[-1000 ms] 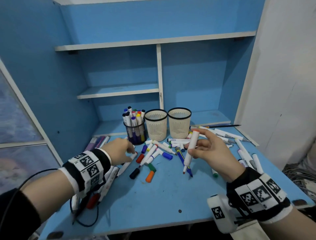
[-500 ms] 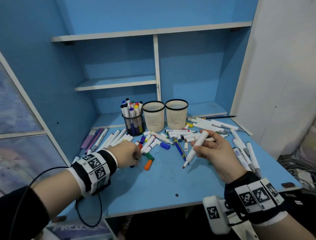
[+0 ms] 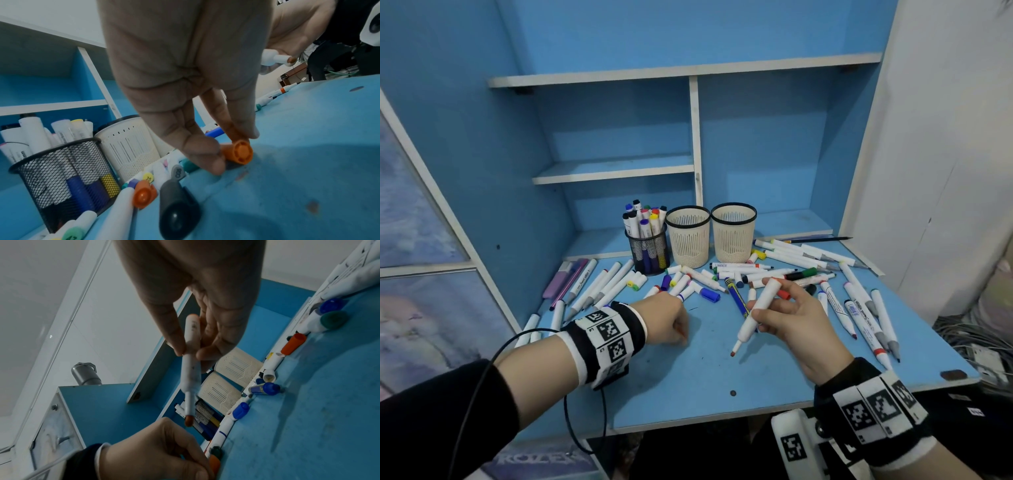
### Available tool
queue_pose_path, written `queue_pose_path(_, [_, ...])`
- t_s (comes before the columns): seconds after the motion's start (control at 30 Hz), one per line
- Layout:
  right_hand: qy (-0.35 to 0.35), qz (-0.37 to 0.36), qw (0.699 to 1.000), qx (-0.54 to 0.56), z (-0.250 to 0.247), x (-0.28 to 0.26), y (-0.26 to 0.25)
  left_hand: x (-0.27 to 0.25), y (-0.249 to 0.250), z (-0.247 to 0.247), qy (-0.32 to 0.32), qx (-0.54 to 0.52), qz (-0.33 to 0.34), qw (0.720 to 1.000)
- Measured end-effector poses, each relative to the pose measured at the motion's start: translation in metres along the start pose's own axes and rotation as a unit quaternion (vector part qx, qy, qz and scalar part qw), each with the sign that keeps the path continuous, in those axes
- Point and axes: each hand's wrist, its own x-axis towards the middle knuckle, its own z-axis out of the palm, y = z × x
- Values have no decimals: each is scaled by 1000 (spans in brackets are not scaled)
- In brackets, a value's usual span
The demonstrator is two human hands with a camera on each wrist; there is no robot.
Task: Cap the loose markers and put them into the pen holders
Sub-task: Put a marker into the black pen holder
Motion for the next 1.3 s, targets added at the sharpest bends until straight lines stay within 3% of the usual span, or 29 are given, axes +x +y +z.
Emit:
queue_pose_path(0.4, [48, -30, 997, 43, 0, 6, -5, -4, 5, 4, 24, 16, -23, 999])
queue_pose_path(0.53, [39, -62, 996, 50, -2, 5, -8, -15, 12, -3, 105, -47, 18, 993])
queue_pose_path(0.73, [45, -120, 989, 75, 3, 1, -20, -41, 34, -17, 214, -220, 34, 951])
queue_pose_path(0.9, [58, -176, 977, 101, 6, -4, -34, -64, 51, -24, 282, -341, 45, 896])
queue_pose_path(1.07, [40, -209, 972, 99, 11, -10, -45, -76, 55, -25, 302, -419, 58, 854])
queue_pose_path(1.3, [-9, -217, 971, 102, 29, -13, -50, -83, 52, -29, 319, -443, 69, 835])
